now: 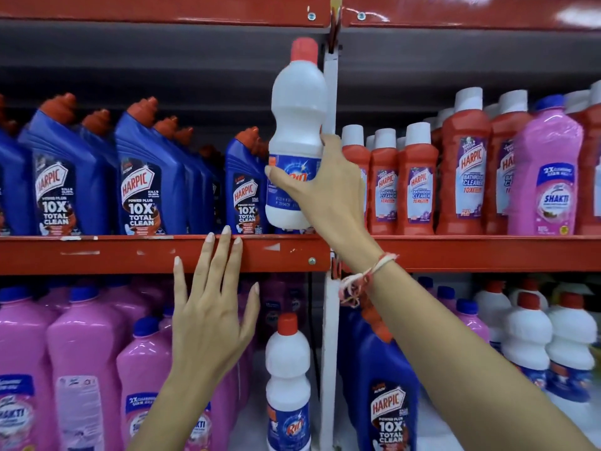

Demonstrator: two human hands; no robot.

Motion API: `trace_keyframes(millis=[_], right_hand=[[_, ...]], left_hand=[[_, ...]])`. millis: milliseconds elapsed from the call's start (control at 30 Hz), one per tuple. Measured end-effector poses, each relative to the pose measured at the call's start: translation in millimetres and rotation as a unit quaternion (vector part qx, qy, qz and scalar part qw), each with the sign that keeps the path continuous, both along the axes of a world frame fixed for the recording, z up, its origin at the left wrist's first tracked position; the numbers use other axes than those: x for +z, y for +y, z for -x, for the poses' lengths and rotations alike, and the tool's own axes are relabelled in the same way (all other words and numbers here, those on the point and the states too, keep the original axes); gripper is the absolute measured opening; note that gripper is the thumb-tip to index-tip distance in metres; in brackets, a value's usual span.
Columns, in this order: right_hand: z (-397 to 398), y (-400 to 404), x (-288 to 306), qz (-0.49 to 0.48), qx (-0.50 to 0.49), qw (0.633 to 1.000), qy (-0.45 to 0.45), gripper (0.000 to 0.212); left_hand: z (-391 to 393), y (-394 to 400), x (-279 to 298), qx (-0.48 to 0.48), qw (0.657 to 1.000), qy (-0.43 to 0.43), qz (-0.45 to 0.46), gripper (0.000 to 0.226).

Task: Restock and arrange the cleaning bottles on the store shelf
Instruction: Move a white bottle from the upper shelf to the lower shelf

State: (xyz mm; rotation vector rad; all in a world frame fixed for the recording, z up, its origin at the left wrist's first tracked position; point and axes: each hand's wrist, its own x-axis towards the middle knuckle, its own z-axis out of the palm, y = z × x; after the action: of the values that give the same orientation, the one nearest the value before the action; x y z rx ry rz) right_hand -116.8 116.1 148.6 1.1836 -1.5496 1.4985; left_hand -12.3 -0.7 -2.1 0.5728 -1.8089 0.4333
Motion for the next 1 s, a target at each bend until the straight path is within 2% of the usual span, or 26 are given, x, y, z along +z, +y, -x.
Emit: trace_keyframes(millis=[367, 567, 833, 1000], right_hand=[[43, 109, -54, 0.02, 0.064, 0.996, -0.06, 0.072], [89, 175, -98, 0.01, 0.011, 0.997, -0.081, 0.076], [168, 253, -159, -0.061, 0.001, 0.994, -0.09, 0.071], [221, 286, -201, -0.086, 0.004, 0.988, -0.13, 0.069]], left_hand=[[48, 73, -26, -0.083, 0.996, -0.008, 0.009, 0.063], [94, 126, -63, -0.132, 0.991, -0.036, 0.005, 0.061], [162, 197, -107, -0.179, 0.979, -0.088, -0.042, 0.059], [191, 221, -140, -0.172, 0.971, -0.139, -0.087, 0.06]])
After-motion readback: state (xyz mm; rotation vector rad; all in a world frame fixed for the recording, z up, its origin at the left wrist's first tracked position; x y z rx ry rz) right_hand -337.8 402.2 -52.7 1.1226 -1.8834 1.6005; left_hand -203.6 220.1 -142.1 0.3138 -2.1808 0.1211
